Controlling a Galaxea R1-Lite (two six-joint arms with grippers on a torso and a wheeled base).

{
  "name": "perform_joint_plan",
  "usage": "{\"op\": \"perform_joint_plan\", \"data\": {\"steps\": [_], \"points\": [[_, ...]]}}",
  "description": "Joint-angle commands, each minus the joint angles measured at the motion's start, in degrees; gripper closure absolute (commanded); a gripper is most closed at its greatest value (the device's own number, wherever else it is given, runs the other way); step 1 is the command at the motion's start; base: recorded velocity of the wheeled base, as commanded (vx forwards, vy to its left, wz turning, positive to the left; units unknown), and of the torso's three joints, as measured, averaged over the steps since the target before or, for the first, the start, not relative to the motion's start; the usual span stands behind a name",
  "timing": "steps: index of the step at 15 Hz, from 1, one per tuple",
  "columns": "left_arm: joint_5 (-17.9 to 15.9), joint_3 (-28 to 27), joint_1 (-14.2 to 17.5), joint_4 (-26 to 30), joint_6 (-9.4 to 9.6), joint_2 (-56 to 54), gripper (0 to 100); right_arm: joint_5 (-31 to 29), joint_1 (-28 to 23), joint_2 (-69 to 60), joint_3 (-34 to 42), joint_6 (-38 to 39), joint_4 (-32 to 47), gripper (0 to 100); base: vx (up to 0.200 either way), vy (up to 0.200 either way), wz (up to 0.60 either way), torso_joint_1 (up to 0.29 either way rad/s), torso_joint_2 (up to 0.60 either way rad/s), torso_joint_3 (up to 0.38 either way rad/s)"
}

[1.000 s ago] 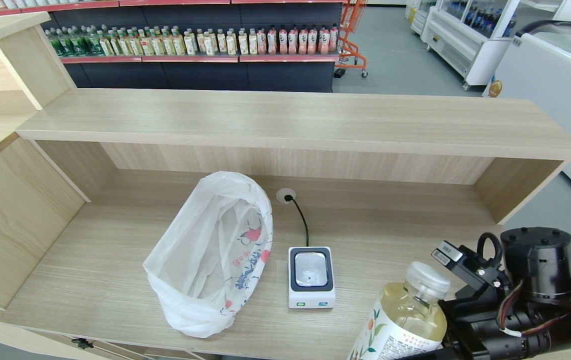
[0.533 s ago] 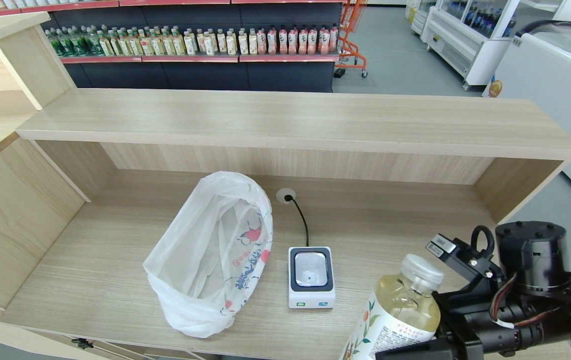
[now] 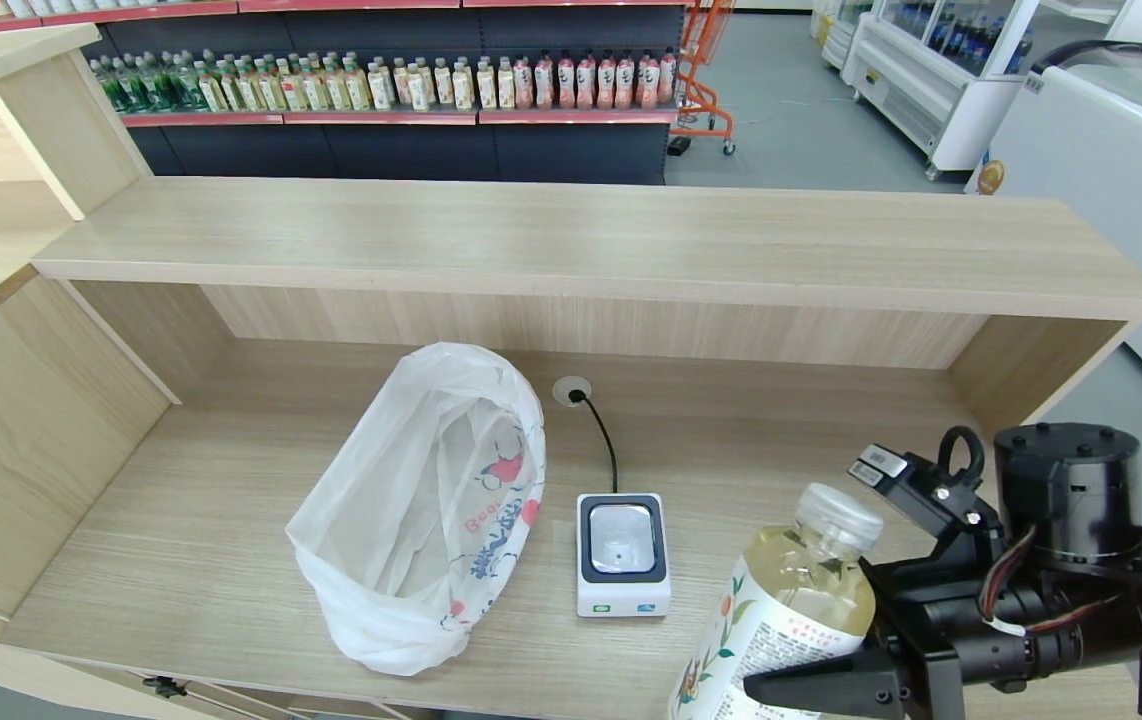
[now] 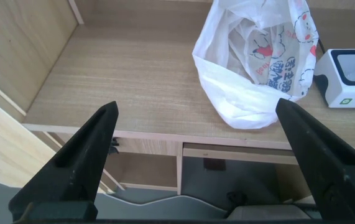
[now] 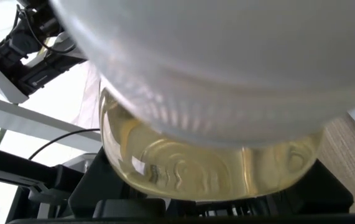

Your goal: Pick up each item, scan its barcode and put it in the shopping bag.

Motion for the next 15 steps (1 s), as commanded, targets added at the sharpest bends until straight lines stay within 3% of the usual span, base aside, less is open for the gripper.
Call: {"op": "perform_joint_plan", "data": {"steps": [1,15], "points": [[0.01,0.00,0.01,-0.02,0.00,0.06,0,0.02,0.13,-0.41,0.16,-0.01,-0.03,100,0.000,0.000,0.00,0.000,0.00,0.000],[0.01,0.00,0.01,-0.02,0.00,0.06,0,-0.07,0.84,-2.70,1.83,-0.36,-0.03,100,0.000,0.000,0.00,0.000,0.00,0.000]]}}
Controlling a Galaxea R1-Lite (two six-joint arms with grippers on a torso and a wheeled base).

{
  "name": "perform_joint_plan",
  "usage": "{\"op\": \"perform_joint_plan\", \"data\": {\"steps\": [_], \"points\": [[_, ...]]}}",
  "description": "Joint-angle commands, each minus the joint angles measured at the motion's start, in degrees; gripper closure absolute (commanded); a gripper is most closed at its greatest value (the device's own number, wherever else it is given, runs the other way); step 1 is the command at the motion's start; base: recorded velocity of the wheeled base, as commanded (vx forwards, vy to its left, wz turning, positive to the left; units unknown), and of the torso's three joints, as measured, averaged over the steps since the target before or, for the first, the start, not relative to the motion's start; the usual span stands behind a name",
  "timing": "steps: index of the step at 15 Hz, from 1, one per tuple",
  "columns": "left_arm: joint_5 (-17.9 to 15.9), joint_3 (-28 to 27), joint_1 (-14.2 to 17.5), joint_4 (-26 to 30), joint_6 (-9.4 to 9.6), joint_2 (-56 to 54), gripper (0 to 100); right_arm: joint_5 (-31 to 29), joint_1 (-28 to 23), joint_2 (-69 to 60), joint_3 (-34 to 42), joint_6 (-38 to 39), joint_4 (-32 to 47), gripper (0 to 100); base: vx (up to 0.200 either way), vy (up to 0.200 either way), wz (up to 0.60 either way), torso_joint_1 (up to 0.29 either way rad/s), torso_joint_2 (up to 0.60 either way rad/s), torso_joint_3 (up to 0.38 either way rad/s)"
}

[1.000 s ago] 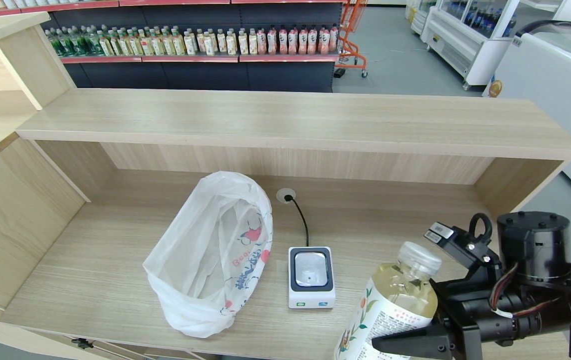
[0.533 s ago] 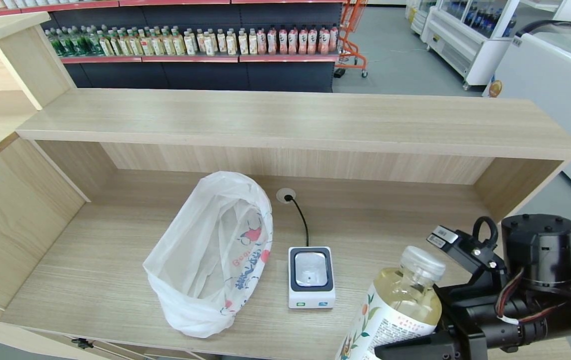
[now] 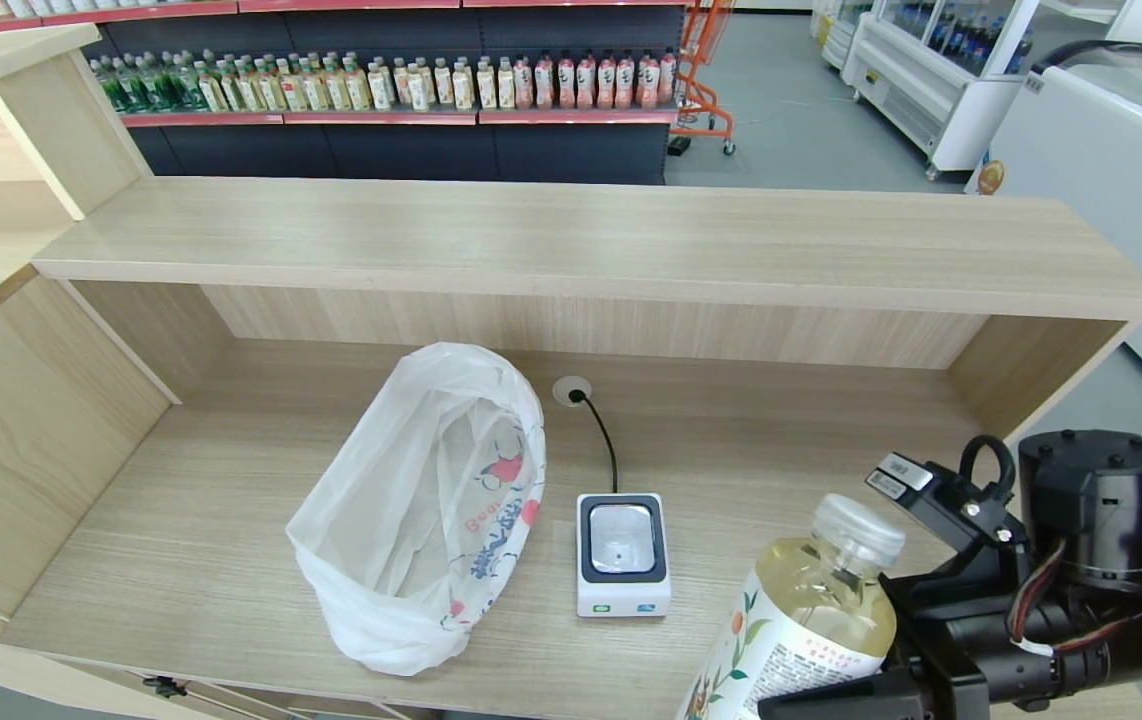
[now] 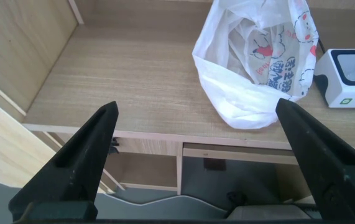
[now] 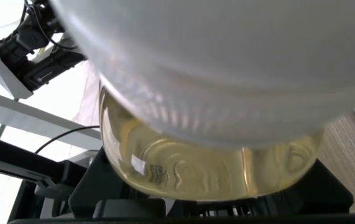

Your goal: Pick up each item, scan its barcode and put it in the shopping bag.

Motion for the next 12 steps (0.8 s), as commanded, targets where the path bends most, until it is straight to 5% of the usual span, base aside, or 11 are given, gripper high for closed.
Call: {"op": "perform_joint_plan", "data": {"steps": [1,4,6,8,12], "points": [[0.01,0.00,0.01,-0.02,0.00,0.06,0,0.03,0.03,-0.19,0.22,-0.23,-0.11,100,0.000,0.000,0.00,0.000,0.00,0.000],[0.01,0.00,0.01,-0.02,0.00,0.06,0,-0.94,-0.14,-0.72,0.22,-0.41,-0.55,100,0.000,0.000,0.00,0.000,0.00,0.000],[0.01,0.00,0.01,-0.02,0.00,0.06,0,-7.71,-0.58,-0.80,-1.45,-5.33,-3.45,100,0.000,0.000,0.00,0.000,0.00,0.000],[0.01,0.00,0.01,-0.02,0.00,0.06,0,-16.85,-0.58,-1.42,-2.68,-15.00,-7.94,100,0.000,0.000,0.00,0.000,0.00,0.000],[0.01,0.00,0.01,-0.02,0.00,0.06,0,-19.40,-1.02,-2.74,-9.98,-36.88,-2.84,100,0.000,0.000,0.00,0.000,0.00,0.000]]}}
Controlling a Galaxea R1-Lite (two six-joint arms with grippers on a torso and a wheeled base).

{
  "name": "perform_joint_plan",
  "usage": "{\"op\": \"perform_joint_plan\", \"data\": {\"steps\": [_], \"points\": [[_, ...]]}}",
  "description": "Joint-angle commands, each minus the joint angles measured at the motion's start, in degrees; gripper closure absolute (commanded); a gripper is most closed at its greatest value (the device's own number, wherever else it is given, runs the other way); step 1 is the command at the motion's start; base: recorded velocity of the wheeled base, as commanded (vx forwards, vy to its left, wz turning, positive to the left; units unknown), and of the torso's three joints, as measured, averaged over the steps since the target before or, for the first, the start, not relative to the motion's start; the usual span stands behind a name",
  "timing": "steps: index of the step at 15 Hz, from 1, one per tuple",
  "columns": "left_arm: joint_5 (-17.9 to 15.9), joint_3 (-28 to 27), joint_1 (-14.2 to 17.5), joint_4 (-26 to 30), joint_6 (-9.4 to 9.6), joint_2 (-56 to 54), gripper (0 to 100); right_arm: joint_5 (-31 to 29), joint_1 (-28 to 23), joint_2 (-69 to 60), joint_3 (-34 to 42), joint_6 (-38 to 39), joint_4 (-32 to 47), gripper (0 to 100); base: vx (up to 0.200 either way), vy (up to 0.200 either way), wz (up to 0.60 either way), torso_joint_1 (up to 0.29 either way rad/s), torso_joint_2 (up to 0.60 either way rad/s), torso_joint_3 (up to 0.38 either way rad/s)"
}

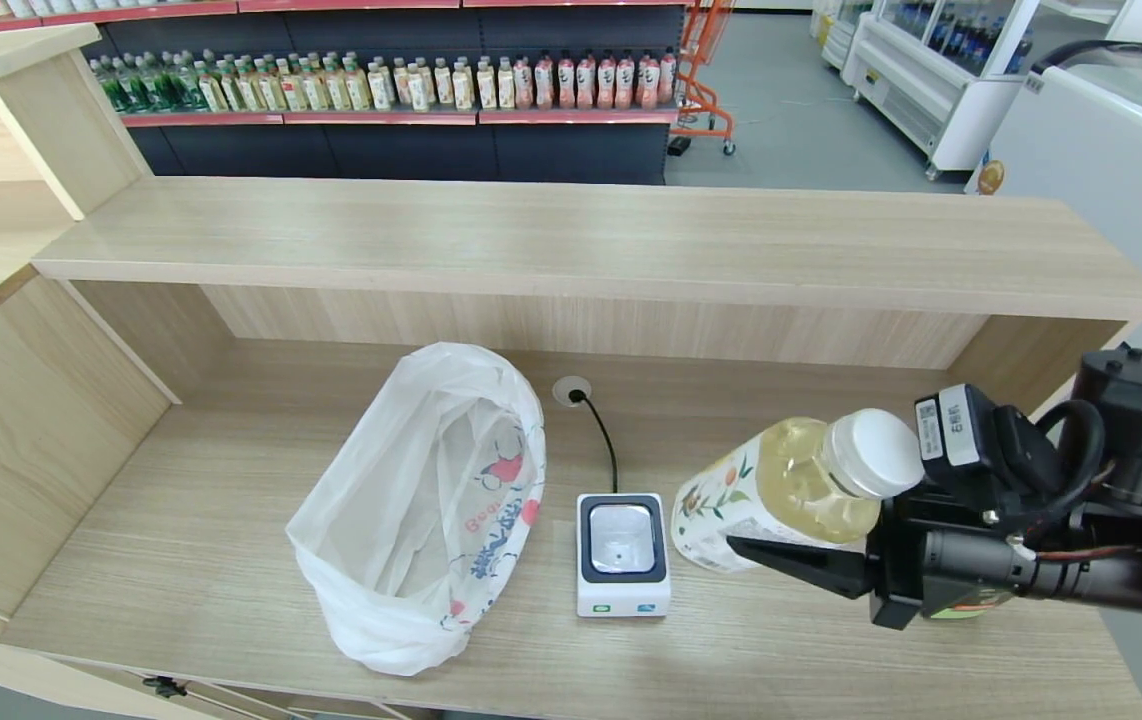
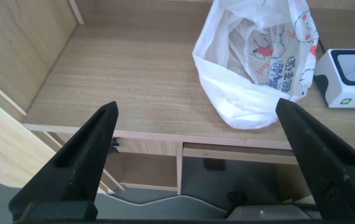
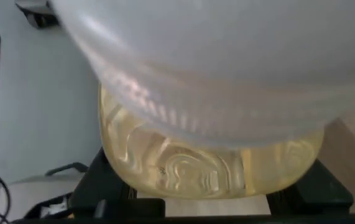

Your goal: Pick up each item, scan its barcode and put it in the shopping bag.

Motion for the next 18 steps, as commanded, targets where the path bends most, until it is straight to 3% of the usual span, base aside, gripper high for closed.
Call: {"op": "perform_joint_plan", "data": {"steps": [1,3,9,13,18], "points": [[0.01,0.00,0.01,-0.02,0.00,0.06,0,-0.41,-0.14,-0.49,-3.10,-5.26,1.22,100,0.000,0.000,0.00,0.000,0.00,0.000],[0.01,0.00,0.01,-0.02,0.00,0.06,0,-2.87,-0.14,0.57,-5.82,-15.54,1.49,100,0.000,0.000,0.00,0.000,0.00,0.000],[0.01,0.00,0.01,-0.02,0.18,0.06,0,-8.50,-0.32,1.88,-9.78,-32.51,1.40,100,0.000,0.000,0.00,0.000,0.00,0.000],[0.01,0.00,0.01,-0.02,0.00,0.06,0,-12.63,-0.50,1.53,-8.28,-36.37,1.40,100,0.000,0.000,0.00,0.000,0.00,0.000],[0.01,0.00,0.01,-0.02,0.00,0.06,0,-12.80,-0.06,6.37,-8.11,-36.99,-0.27,100,0.000,0.200,0.00,0.001,0.01,0.006]]}}
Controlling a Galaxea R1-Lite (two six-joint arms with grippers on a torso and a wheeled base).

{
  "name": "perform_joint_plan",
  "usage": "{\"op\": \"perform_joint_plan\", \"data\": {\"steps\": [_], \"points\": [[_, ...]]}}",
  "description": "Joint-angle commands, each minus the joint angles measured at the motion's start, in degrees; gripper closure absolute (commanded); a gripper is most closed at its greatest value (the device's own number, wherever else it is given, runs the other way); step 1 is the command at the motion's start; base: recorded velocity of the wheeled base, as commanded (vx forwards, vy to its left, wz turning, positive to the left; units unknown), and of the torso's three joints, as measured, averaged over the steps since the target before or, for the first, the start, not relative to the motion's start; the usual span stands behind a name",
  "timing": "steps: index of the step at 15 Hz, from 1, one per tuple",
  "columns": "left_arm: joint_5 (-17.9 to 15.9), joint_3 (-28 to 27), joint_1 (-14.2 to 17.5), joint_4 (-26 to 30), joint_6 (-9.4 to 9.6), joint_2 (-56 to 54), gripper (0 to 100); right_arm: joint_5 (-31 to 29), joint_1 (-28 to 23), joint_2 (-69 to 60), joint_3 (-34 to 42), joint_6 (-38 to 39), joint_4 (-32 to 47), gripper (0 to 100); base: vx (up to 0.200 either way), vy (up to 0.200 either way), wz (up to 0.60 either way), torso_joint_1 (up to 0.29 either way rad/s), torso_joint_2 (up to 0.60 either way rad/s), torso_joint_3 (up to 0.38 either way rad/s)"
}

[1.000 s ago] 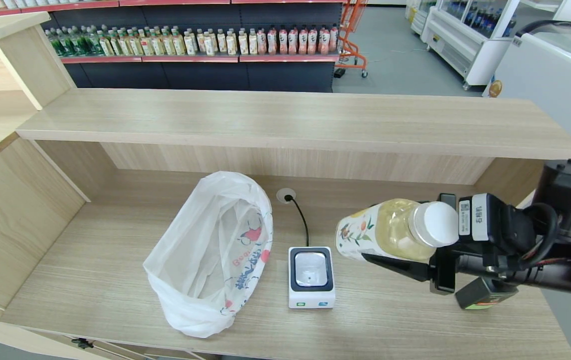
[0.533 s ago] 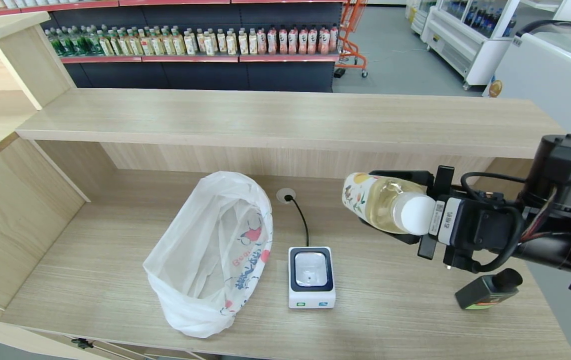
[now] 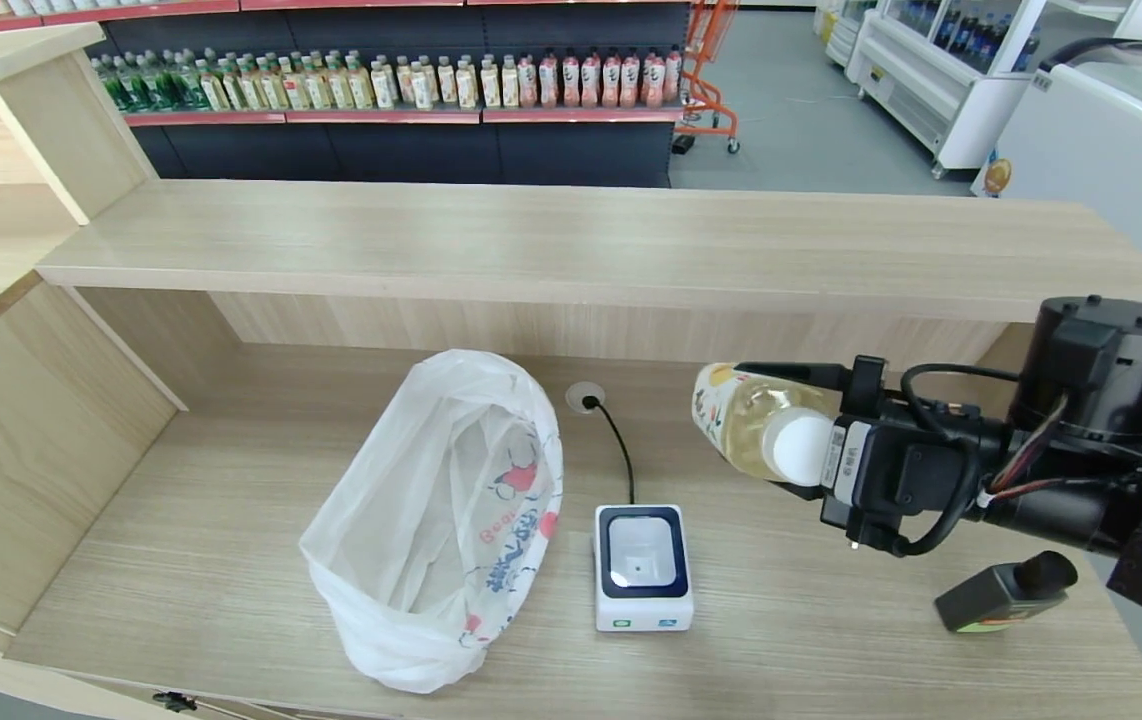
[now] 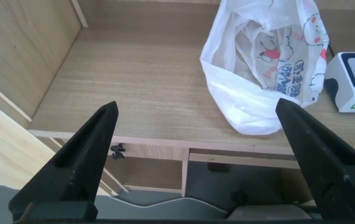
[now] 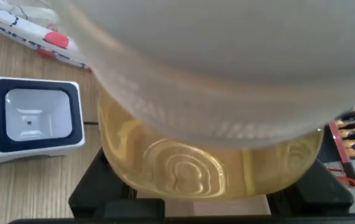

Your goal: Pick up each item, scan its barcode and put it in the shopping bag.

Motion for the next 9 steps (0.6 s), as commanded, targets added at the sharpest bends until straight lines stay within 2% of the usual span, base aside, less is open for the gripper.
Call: {"op": "perform_joint_plan", "data": {"steps": [1,7,9], "points": [[-0.02,0.00,0.04,-0.04,-0.02,0.06,0,0.47,0.05,2.77,-0.22,-0.01,-1.32,100,0.000,0.200,0.00,0.012,0.01,0.007],[-0.02,0.00,0.04,-0.04,-0.02,0.06,0,3.02,-1.53,7.34,0.75,-0.01,-2.91,100,0.000,0.200,0.00,0.000,0.00,0.004],[-0.02,0.00,0.04,-0.04,0.06,0.06,0,5.22,-2.32,8.39,1.54,0.34,-2.12,100,0.000,0.000,0.00,0.000,0.00,0.000]]}}
